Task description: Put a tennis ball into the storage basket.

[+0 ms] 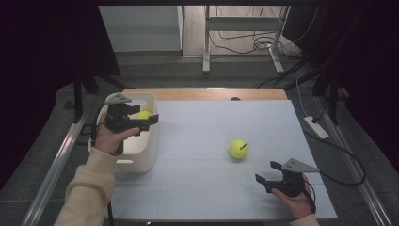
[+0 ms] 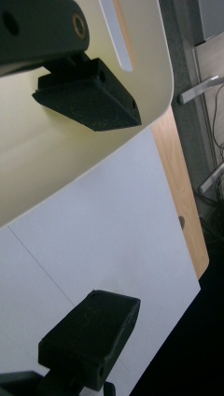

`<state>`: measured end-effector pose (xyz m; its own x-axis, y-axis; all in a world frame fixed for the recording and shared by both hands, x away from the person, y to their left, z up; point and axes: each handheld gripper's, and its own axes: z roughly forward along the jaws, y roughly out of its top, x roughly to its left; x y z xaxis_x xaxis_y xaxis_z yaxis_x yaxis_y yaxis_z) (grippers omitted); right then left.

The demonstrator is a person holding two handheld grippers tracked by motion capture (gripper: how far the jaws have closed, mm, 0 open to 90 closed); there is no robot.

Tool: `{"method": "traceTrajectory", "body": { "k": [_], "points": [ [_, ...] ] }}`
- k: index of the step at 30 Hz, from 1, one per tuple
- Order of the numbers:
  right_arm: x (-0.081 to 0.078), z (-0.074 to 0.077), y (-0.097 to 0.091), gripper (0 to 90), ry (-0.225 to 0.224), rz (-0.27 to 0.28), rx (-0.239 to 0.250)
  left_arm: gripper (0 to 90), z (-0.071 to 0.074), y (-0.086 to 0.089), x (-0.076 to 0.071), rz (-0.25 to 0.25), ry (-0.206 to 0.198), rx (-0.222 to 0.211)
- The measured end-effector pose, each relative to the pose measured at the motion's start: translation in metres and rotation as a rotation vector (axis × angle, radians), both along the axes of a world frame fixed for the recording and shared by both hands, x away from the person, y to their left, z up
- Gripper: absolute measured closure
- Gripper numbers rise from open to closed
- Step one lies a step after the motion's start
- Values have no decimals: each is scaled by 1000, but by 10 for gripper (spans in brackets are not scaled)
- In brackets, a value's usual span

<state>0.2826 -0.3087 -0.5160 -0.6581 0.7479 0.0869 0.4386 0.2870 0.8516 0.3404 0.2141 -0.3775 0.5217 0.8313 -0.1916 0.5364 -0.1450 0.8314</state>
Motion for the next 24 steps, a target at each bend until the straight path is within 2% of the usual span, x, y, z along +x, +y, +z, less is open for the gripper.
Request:
{"method": "traceTrajectory", "body": {
  "k": [2, 7, 24],
  "points": [
    [0, 0, -1, 148, 0, -2, 3, 139, 0, -3, 1, 3, 1, 7],
    [-1, 0, -2, 148, -2, -5, -2, 137, 0, -17, 2, -34, -2, 29],
    [-2, 1, -2, 148, -5, -5, -1, 142, 0, -49, -7, -92, 5, 31]
  ]
}}
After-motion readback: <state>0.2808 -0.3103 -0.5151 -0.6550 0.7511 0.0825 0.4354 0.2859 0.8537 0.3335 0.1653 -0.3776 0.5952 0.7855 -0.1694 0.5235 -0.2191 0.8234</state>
